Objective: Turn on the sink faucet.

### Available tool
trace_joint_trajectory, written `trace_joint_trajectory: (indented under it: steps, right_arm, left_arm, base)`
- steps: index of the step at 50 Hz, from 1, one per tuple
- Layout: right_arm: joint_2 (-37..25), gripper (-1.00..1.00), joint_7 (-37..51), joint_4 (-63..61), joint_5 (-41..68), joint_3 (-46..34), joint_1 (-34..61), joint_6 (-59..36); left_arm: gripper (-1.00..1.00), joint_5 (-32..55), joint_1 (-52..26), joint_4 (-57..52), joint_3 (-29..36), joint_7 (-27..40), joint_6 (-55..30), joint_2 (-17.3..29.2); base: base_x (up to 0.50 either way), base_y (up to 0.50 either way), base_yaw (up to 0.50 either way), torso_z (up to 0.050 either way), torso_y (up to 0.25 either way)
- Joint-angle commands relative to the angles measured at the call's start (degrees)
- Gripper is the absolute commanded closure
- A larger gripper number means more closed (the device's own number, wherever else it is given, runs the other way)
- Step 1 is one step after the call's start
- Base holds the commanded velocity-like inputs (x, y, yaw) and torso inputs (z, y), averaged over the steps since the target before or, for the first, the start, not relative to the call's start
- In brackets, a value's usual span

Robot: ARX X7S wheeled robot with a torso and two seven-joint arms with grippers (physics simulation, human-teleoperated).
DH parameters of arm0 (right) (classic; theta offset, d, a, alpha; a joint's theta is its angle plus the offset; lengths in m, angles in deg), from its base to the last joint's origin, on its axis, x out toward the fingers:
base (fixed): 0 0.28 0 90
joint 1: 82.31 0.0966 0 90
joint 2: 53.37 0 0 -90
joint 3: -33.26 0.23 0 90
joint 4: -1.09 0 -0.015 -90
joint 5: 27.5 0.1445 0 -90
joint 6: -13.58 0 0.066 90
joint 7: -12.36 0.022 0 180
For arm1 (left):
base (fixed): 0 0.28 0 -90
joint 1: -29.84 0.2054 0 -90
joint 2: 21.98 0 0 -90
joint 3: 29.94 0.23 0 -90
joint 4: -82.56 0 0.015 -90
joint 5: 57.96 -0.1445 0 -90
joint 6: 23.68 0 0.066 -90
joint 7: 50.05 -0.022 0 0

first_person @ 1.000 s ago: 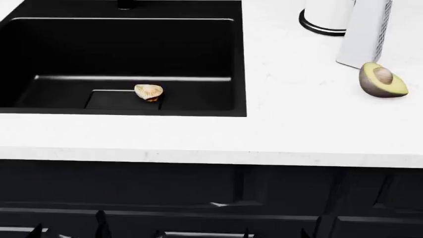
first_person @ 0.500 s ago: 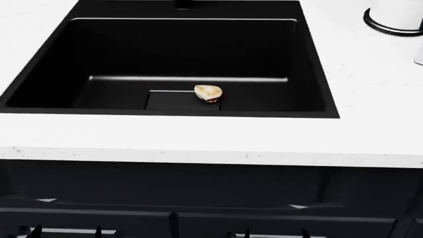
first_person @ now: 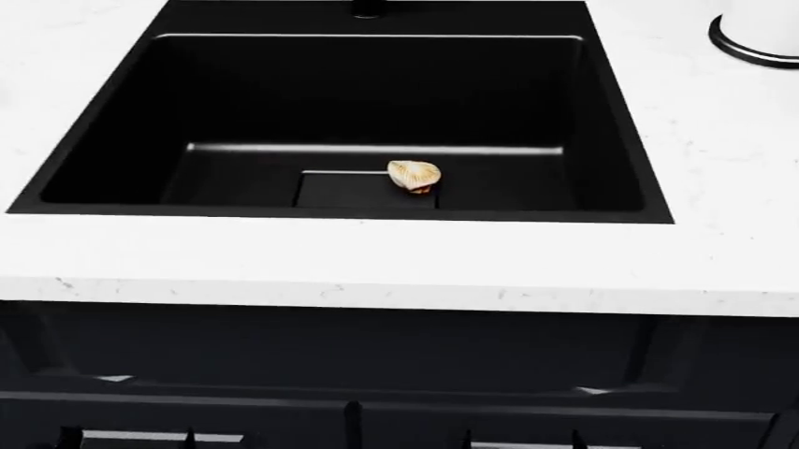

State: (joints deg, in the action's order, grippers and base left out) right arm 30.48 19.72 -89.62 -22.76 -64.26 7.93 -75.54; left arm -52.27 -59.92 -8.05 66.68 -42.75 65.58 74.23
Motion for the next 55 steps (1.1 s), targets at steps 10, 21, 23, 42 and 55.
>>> trace_joint_trajectory:
  steps: [10, 21, 23, 42, 55]
  right_arm:
    - [-1.1, -1.0, 1.4, -0.1, 0.8, -1.2, 0.0, 0.2]
    - [-1.5, -1.0, 1.9, 0.0, 1.2, -1.7, 0.2, 0.3]
    - [-1.6, -1.0, 2.0, 0.0, 1.3, -1.8, 0.2, 0.3]
    - [-2.2, -1.0, 2.8, 0.1, 2.1, -2.7, 0.4, 0.2]
    - [-2.6, -1.0, 3.3, 0.2, 2.4, -3.3, 0.5, 0.1]
  left_arm:
    - [-1.0, 2.1, 0.6, -0.2, 1.1, -0.2, 2.9, 1.2]
    - [-1.0, 2.1, 0.2, -0.1, 2.1, 0.3, 2.9, 1.5]
    - [-1.0, 2.2, 0.2, 0.0, 2.2, 0.4, 3.0, 1.5]
    - [-1.0, 3.3, 0.1, 0.0, 2.5, 1.4, 3.3, 2.1]
    - [-1.0, 4.3, 0.0, -0.7, 2.7, 2.0, 2.2, 2.5]
  base:
    - [0.0, 0.0, 0.0, 0.05, 0.0]
    - [0.0, 0.0, 0.0, 0.05, 0.0]
    - [0.0, 0.0, 0.0, 0.05, 0.0]
    - [0.0, 0.0, 0.0, 0.05, 0.0]
    - [0.0, 0.0, 0.0, 0.003, 0.0]
